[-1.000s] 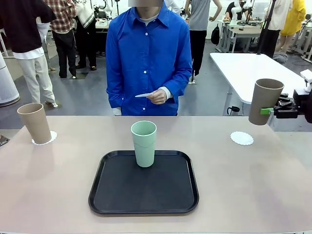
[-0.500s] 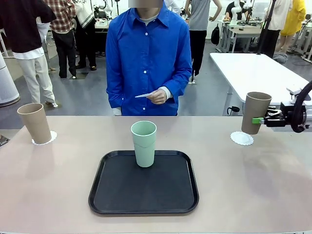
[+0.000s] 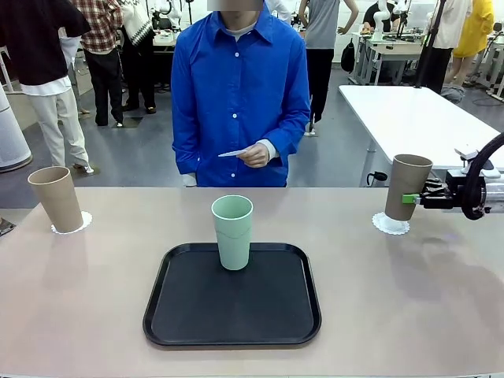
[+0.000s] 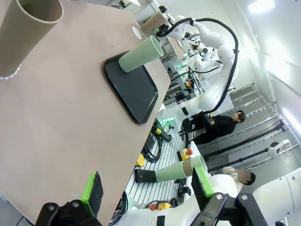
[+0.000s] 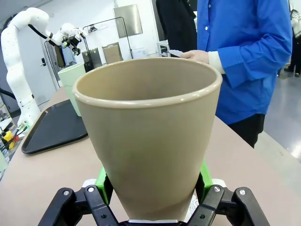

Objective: Place coasters on the table and set cups on them.
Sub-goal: Take one Reusable plastic cup from the Flat Tray and place it on a coaster set by the human.

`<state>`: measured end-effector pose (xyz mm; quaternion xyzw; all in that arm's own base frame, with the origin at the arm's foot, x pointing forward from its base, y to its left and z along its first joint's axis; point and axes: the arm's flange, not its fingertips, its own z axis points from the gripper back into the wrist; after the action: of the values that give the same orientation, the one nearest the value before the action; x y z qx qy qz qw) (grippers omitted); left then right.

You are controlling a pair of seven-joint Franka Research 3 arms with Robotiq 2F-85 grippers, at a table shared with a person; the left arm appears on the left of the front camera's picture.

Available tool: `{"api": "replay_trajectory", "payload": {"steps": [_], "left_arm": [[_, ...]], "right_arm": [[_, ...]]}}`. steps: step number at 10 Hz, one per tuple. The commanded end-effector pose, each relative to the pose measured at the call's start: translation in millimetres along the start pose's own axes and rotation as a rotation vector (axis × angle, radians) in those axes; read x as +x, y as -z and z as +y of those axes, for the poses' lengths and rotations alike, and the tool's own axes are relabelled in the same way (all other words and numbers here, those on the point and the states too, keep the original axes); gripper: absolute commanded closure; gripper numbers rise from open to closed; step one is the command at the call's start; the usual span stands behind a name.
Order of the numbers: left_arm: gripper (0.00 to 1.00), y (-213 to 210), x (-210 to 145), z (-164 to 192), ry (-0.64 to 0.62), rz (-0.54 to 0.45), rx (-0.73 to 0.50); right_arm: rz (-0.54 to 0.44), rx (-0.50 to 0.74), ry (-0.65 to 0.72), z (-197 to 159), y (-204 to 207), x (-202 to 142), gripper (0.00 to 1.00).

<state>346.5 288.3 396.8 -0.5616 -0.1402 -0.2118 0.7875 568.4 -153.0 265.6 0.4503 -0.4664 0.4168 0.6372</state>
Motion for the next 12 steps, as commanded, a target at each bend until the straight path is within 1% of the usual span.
{"api": "replay_trajectory", "payload": {"steps": [1,3,6,12], "left_arm": [[0.00,-1.3,-0.1,-1.7,-0.002,-0.002,0.004],[0.00,-1.3,-0.1,-1.7,-0.002,-0.002,0.004],[0.00,-1.3,-0.1,-1.7,-0.002,-0.002,0.004],[0.00,-1.3,-0.1,-1.7,-0.002,-0.002,0.004]], "right_arm": [[0.000,0.001,-0.009,2.9,-0.2,4.6,0.17],[0.000,0.000,0.000,0.0,-0.1,0.2,0.17],[0.015,0.005,-0.054,-0.7,7.8,-8.3,0.17],[0.004,0.049,-0.092,-4.2,13.3,-20.9,0.17]]}}
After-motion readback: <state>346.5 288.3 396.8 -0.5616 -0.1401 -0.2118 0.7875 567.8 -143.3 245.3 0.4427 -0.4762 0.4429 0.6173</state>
